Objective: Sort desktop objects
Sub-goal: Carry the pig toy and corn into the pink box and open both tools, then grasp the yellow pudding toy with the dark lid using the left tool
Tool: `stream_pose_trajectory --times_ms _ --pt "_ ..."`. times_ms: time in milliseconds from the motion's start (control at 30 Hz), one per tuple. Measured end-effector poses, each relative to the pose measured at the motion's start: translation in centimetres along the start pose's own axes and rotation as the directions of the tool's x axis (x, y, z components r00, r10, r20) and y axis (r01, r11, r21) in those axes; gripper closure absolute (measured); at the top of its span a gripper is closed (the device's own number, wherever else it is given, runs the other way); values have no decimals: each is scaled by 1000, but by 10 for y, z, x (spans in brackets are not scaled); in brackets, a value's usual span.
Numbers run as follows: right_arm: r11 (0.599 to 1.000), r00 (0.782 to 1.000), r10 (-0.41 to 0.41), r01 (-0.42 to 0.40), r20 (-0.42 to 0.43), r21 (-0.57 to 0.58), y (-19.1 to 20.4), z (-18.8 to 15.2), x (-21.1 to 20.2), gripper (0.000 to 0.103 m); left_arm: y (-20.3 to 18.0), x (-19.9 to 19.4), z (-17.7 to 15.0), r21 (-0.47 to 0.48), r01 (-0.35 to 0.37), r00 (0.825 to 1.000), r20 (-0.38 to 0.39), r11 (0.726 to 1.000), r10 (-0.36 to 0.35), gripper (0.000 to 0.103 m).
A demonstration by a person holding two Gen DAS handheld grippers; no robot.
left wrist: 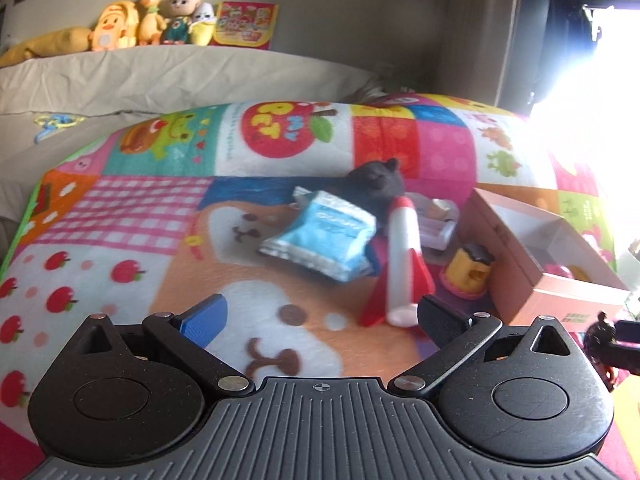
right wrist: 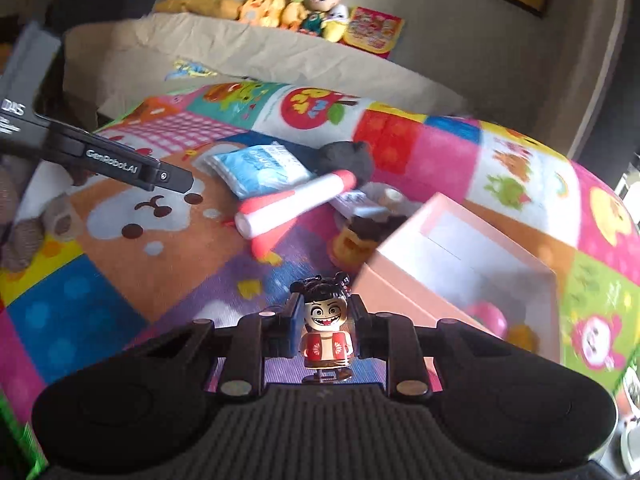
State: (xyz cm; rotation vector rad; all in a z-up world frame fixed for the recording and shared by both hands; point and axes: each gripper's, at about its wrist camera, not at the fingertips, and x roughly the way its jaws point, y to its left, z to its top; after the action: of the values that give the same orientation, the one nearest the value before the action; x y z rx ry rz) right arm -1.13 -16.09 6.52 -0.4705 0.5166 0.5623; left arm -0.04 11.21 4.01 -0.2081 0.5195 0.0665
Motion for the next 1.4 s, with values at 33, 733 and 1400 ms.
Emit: stream_pose_trajectory --times_ms 33,733,1400 --pt "999 1000 -15 15 2 29 -8 -6 -6 80 -8 1 0 23 21 1000 1 1000 -21 0" --pt "833 984 -172 169 -43 526 -82 -103 1 34 -119 125 22 421 247 969 -106 873 -223 40" --pt "830 980 -188 191 -59 524 -79 -101 3 10 -100 -4 -38 334 366 929 -190 869 -318 51"
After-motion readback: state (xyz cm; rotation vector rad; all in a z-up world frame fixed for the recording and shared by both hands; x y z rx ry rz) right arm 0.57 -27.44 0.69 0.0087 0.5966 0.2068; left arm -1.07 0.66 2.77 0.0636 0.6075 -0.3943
